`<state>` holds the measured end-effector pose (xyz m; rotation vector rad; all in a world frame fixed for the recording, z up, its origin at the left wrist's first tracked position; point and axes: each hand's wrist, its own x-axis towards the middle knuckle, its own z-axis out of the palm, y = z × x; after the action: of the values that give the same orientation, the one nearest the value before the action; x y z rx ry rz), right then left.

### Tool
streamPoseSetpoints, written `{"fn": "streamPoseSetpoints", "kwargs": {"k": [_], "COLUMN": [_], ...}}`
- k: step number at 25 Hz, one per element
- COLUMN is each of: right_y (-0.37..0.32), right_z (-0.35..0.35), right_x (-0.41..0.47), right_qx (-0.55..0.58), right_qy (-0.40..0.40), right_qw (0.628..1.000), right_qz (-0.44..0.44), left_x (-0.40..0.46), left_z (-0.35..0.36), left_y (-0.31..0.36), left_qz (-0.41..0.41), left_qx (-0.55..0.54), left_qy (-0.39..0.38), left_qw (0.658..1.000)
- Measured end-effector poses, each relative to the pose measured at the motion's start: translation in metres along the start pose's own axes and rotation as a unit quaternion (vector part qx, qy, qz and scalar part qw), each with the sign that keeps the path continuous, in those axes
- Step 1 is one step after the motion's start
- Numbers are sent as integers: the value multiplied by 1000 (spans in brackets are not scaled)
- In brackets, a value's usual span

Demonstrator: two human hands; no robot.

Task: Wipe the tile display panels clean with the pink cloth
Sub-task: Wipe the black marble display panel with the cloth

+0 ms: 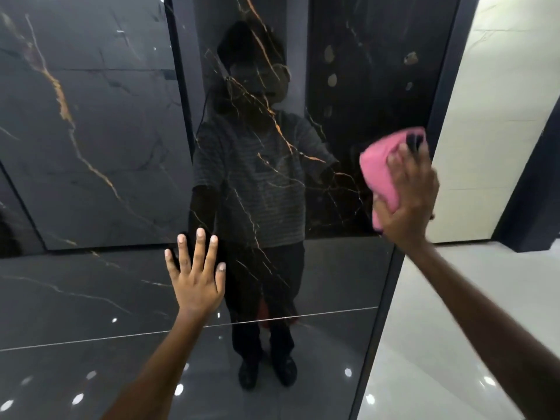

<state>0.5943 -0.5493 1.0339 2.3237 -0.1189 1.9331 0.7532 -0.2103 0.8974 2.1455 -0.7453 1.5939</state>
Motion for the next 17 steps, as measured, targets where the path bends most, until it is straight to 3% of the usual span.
{"fn": "streamPoseSetpoints", "kwargs": {"k": [2, 4, 6, 7, 8, 10, 12, 13, 14, 15, 16, 17], "right_y": [-38, -72, -80, -75, -69, -51, -52, -66, -86, -111, -136, -154], "right_z": [20, 28, 28, 27, 25, 15, 12, 17, 27, 40, 50, 56], "right_x": [-92, -171, -181, -162, -131, -51, 5, 10, -4, -34, -75, -121], "right_qx": [-32, -47, -26, -17, -12, 4, 40, 46, 37, 28, 19, 9], "right_qy": [-91, -209, -229, -210, -168, -67, 31, 53, 48, 8, -72, -162], "right_qw": [994, 938, 881, 886, 918, 987, 997, 995, 997, 998, 979, 931], "right_qz": [-43, -273, -413, -412, -358, -146, 51, 77, 38, -60, -192, -328], "left_x": [0, -2, -1, 0, 2, 5, 4, 2, 1, 1, 3, 6], "left_z": [2, 0, -1, -1, -1, -3, -4, -5, -5, -7, -10, -14], "left_y": [1, 1, 0, 1, 1, 1, 2, 1, 1, 0, -1, -2], "left_qz": [5, 8, 15, 14, 12, 7, 2, 0, -1, -3, -3, -4], "left_qx": [3, -2, -1, 1, 5, 9, 1, -3, -6, -8, -15, -28], "left_qy": [19, 23, 25, 23, 22, 13, 0, -6, -11, -20, -31, -47], "left_qw": [1000, 1000, 1000, 1000, 1000, 1000, 1000, 1000, 1000, 1000, 999, 998]}}
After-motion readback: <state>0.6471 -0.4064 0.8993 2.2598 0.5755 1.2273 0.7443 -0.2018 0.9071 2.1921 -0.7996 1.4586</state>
